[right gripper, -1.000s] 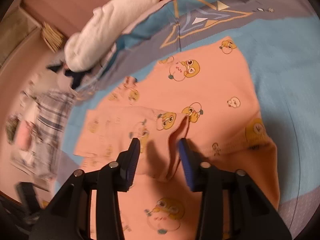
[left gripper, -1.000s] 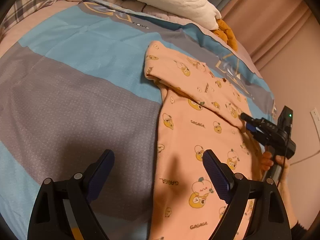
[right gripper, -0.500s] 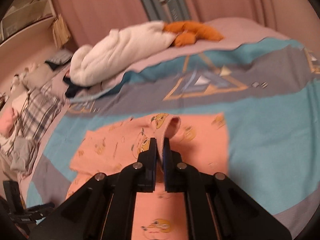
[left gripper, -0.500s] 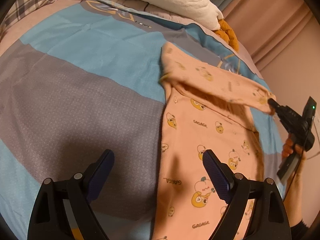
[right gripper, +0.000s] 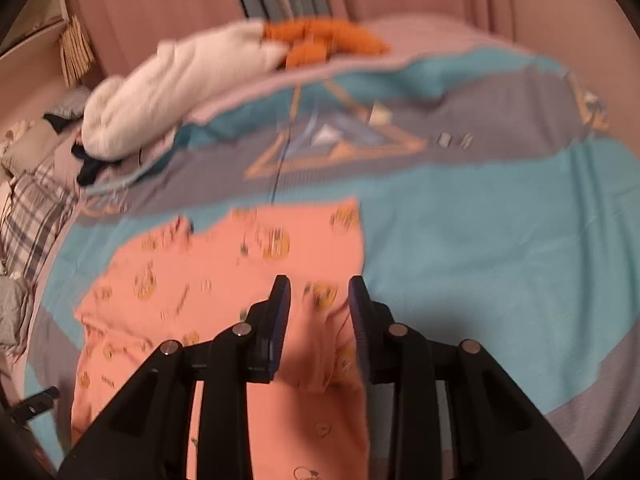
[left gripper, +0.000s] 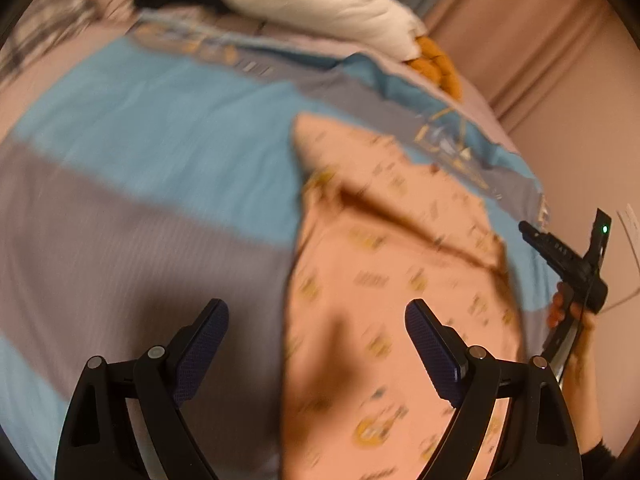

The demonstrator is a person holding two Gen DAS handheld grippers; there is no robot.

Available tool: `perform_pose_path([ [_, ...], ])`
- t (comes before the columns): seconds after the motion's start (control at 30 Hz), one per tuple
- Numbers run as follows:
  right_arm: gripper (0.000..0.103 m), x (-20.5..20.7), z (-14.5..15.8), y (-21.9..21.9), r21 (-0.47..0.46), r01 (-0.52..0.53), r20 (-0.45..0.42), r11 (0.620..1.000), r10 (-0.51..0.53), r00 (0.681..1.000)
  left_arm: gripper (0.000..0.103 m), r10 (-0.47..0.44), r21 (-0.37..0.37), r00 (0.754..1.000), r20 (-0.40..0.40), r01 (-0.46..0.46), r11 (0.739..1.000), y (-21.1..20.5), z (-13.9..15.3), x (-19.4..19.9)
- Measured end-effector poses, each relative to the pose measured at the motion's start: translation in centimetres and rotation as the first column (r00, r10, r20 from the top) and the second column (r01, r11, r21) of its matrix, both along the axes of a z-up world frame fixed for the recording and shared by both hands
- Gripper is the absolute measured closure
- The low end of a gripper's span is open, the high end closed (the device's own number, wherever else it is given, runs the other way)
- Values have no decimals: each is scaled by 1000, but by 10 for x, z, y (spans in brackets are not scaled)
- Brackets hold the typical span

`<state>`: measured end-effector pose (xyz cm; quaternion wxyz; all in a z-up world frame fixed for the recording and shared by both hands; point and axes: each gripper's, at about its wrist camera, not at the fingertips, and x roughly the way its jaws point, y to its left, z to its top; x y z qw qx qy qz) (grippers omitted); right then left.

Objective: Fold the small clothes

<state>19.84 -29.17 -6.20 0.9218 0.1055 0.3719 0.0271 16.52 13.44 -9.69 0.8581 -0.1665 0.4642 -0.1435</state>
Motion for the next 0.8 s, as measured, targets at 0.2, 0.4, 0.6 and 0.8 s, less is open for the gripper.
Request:
perform_pose_path([
  [0.2, 83, -2, 4, 22, -21, -127, 20, 992, 127, 992, 14, -91, -58, 994, 52, 94, 994, -43, 13, 68],
  [0.4, 85, 1, -29, 38, -66, -169, -71, 983, 164, 984, 44, -104, -29, 994, -13, 104, 994, -66, -20, 113],
  [0.6, 88, 0, -54, 29, -64, -154, -124, 986, 145, 982, 63, -83, -11, 995, -54, 83, 997, -48, -50, 107],
  [0.8, 89, 1, -62, 12, 79, -119, -125, 990, 128, 984, 63, -80, -74, 996, -46, 76, 994, -34, -44, 98],
])
